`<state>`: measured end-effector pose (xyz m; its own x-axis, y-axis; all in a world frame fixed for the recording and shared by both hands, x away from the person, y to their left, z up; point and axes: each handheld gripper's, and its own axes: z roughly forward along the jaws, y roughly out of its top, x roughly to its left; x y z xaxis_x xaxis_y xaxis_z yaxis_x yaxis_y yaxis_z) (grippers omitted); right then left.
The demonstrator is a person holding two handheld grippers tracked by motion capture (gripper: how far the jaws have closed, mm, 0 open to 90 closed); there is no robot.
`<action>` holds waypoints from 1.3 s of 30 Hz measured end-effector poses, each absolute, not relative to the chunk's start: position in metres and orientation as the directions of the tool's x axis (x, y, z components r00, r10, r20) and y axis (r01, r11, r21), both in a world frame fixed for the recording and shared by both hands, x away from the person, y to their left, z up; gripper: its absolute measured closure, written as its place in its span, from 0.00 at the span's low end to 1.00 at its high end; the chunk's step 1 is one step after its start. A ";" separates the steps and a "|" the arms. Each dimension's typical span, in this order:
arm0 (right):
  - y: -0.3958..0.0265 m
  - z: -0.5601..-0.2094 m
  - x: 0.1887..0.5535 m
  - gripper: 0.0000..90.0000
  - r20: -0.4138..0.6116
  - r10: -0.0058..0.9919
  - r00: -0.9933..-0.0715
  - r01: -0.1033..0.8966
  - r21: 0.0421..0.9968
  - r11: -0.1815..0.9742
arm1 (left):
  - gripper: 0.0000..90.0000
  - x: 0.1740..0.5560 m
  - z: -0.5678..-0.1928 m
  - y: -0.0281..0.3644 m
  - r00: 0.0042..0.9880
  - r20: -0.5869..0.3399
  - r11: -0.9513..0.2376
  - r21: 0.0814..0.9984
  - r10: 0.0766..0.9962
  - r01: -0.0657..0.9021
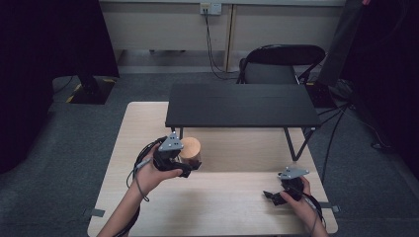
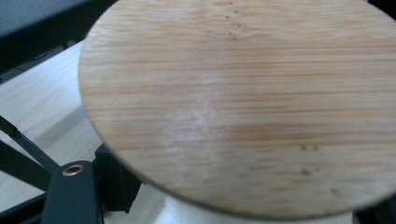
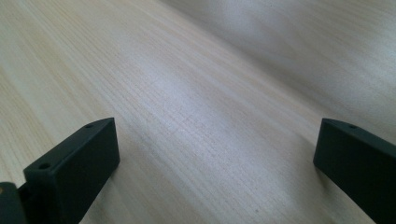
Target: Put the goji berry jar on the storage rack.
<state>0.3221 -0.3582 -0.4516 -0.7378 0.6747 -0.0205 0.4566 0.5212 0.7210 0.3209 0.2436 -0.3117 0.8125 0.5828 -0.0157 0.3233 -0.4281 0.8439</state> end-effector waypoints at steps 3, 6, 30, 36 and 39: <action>-0.358 -0.452 0.322 0.00 -0.021 0.675 -0.738 0.457 0.721 0.521 | 0.28 0.324 -0.308 0.243 0.814 -0.016 -0.423 0.849 0.580 0.318; -0.358 -0.452 0.322 0.00 -0.021 0.675 -0.738 0.456 0.721 0.521 | 0.28 0.326 -0.301 0.241 0.816 -0.011 -0.429 0.847 0.578 0.315; -0.358 -0.452 0.322 0.00 -0.021 0.675 -0.738 0.457 0.721 0.521 | 0.28 0.361 -0.255 0.216 0.816 -0.006 -0.446 0.835 0.578 0.322; -0.358 -0.452 0.322 0.00 -0.021 0.675 -0.738 0.456 0.721 0.521 | 0.28 0.367 -0.242 0.207 0.818 0.017 -0.467 0.828 0.575 0.311; -0.358 -0.452 0.322 0.00 -0.021 0.675 -0.738 0.457 0.721 0.521 | 0.28 0.370 -0.236 0.205 0.811 0.020 -0.459 0.833 0.584 0.310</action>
